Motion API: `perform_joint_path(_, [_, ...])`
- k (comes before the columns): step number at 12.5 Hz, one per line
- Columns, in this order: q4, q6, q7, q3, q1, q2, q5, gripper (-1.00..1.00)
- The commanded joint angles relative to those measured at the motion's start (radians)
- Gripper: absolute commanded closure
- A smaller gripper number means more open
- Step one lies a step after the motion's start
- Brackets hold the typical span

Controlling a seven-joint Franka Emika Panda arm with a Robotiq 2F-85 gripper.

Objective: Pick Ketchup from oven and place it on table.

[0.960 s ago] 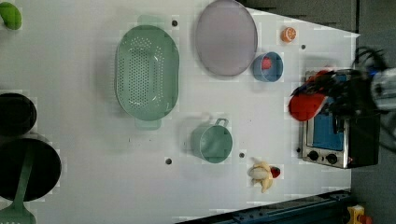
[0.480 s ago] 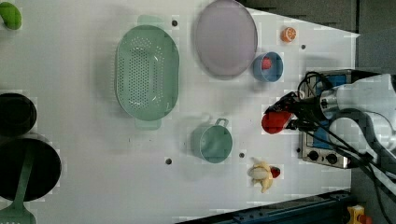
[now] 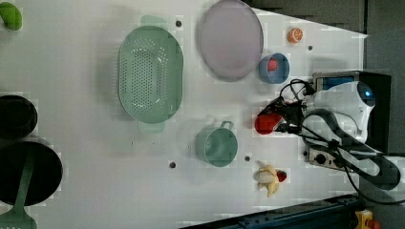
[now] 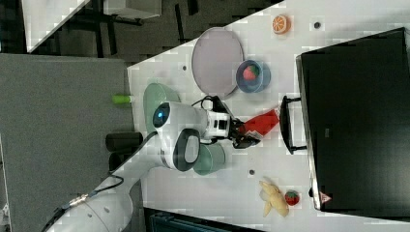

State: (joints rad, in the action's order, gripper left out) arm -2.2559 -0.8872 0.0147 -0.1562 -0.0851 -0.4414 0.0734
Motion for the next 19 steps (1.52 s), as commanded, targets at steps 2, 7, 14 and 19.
perform_joint_path(2, [0.025,-0.031,0.013,0.004,-0.037,0.093,0.005,-1.00])
perform_joint_path(7, [0.137,0.135,0.001,0.003,-0.037,0.265,0.004,-1.00])
perform_joint_path(14, [0.465,0.515,0.001,0.005,-0.037,0.385,-0.005,-1.00])
perform_joint_path(19, [0.634,0.780,0.001,0.000,-0.034,0.385,-0.006,-1.00])
